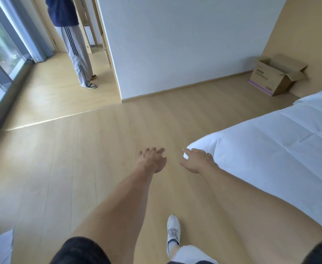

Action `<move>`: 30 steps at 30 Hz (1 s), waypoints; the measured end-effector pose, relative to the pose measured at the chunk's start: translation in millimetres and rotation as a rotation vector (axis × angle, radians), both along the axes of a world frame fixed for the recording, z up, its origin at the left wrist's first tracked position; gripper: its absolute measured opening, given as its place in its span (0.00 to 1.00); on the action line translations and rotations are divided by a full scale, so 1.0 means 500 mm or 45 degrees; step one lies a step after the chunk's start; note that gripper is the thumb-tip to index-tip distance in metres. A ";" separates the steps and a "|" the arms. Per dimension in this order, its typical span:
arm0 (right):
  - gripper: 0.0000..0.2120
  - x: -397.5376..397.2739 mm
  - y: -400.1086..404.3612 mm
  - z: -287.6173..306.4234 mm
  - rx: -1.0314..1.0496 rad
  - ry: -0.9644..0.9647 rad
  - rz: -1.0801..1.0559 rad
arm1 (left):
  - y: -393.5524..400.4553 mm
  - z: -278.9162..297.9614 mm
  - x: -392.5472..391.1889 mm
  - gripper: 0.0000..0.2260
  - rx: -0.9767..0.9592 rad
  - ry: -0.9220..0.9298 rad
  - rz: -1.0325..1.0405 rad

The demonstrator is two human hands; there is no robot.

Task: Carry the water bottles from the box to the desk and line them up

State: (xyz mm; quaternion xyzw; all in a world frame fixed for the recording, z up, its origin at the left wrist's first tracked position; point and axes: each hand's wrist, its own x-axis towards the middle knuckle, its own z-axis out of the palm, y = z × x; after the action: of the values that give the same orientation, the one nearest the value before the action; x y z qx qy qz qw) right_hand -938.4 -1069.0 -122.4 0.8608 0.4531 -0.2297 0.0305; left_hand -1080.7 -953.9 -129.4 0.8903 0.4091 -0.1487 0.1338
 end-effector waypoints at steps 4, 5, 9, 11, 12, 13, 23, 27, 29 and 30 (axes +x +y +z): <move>0.30 0.096 0.168 0.000 0.006 0.047 0.049 | 0.154 0.016 0.096 0.24 0.012 0.024 0.036; 0.31 0.120 0.205 0.005 0.000 0.056 0.059 | 0.189 0.022 0.121 0.24 0.008 0.027 0.042; 0.31 0.216 0.331 0.016 -0.002 0.031 0.063 | 0.313 0.038 0.218 0.24 0.012 -0.005 0.079; 0.31 0.257 0.381 0.021 -0.009 0.034 0.078 | 0.362 0.039 0.261 0.24 -0.007 -0.014 0.070; 0.31 0.276 0.403 0.019 0.000 0.031 0.079 | 0.383 0.036 0.280 0.24 -0.004 -0.014 0.068; 0.31 0.296 0.426 0.017 0.004 0.024 0.074 | 0.407 0.033 0.300 0.24 0.004 -0.005 0.065; 0.29 0.554 0.624 -0.003 -0.088 0.002 -0.139 | 0.683 -0.003 0.583 0.24 -0.045 0.026 -0.120; 0.29 0.682 0.724 0.007 -0.118 -0.057 -0.273 | 0.811 -0.012 0.740 0.24 -0.045 -0.021 -0.263; 0.28 0.738 0.775 0.020 -0.137 -0.065 -0.336 | 0.869 -0.009 0.816 0.24 -0.066 -0.014 -0.336; 0.29 0.763 0.799 0.025 -0.149 -0.067 -0.366 | 0.894 -0.008 0.850 0.23 -0.076 -0.006 -0.372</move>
State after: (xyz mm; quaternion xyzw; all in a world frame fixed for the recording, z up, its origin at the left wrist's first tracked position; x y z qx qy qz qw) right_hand -556.9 -669.7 -109.9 0.9192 0.3102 -0.2351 0.0593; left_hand -655.7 -506.9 -133.4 0.9364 0.2701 -0.1765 0.1382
